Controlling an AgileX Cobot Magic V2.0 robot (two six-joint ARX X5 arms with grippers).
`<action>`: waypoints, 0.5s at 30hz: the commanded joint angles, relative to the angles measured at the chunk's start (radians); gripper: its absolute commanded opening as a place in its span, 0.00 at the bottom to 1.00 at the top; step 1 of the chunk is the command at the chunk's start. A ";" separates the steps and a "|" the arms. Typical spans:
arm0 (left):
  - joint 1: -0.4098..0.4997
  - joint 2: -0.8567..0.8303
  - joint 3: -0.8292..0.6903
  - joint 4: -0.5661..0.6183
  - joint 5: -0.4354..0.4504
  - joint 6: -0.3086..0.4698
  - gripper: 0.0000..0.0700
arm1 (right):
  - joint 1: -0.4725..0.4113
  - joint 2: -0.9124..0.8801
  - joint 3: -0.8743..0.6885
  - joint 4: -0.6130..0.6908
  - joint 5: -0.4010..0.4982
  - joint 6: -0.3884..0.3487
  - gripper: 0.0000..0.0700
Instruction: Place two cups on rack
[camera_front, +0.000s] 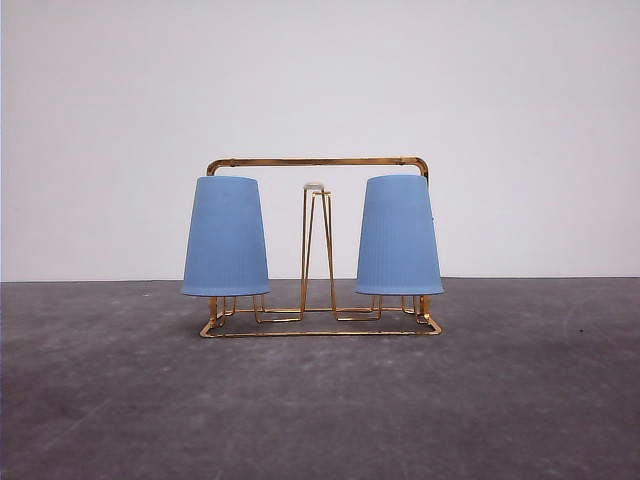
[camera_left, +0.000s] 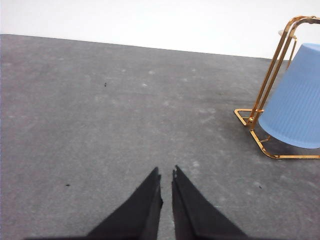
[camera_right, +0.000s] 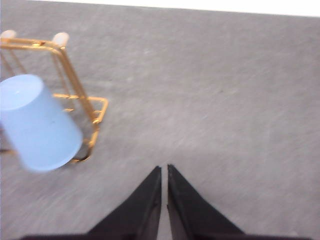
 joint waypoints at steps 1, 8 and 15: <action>-0.001 0.000 -0.015 -0.006 -0.003 -0.001 0.03 | -0.008 -0.047 -0.016 0.036 0.032 -0.035 0.02; 0.000 0.000 -0.015 -0.006 -0.003 -0.001 0.03 | -0.068 -0.358 -0.322 0.135 0.152 -0.051 0.02; 0.000 0.000 -0.015 -0.006 -0.003 -0.001 0.03 | -0.088 -0.619 -0.573 0.164 0.178 -0.051 0.02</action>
